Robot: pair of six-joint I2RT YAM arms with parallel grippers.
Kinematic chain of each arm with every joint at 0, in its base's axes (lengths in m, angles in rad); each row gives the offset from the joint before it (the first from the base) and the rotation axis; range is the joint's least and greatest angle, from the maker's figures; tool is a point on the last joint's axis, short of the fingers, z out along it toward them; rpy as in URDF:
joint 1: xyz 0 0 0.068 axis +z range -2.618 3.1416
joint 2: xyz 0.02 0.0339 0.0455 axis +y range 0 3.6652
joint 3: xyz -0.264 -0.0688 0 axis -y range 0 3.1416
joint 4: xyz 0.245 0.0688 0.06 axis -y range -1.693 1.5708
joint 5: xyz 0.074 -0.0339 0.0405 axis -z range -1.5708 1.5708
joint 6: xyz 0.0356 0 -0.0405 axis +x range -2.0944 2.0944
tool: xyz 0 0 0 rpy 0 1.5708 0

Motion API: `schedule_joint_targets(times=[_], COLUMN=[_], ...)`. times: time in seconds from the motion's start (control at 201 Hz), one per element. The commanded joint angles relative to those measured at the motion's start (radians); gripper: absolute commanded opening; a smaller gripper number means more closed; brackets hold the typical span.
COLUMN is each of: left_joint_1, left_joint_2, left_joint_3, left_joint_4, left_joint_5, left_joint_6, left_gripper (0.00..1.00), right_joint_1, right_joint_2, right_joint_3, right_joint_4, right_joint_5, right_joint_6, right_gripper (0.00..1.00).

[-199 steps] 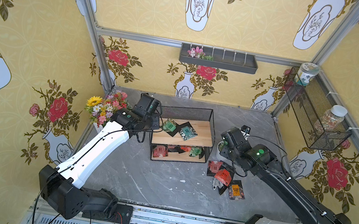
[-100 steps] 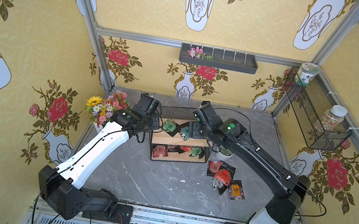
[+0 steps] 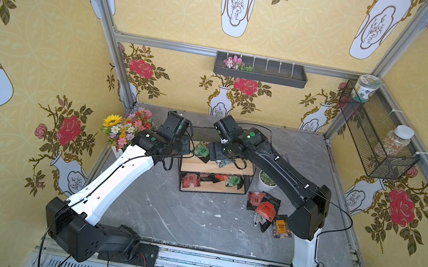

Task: Remove the tea bags from the shelf
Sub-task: Pick up the tea bag from the shelf.

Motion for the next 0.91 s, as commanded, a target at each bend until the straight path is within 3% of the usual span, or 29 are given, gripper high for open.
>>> schedule_joint_targets(times=[0.0, 0.319, 0.901], left_joint_1=[0.000, 0.001, 0.001], left_joint_2=[-0.008, -0.007, -0.007], left_joint_3=[-0.001, 0.004, 0.007], left_joint_4=[0.040, 0.036, 0.035], left_joint_5=[-0.003, -0.004, -0.005], left_joint_6=[-0.001, 0.002, 0.002], left_gripper=[0.00, 0.00, 0.00], right_joint_1=[0.001, -0.001, -0.031], right_joint_2=[0.024, 0.046, -0.028], right_joint_3=[0.023, -0.034, -0.196], right_joint_4=[-0.028, -0.024, 0.019], right_joint_5=[0.032, 0.013, -0.031], right_joint_6=[-0.023, -0.013, 0.039], right_gripper=[0.91, 0.80, 0.45])
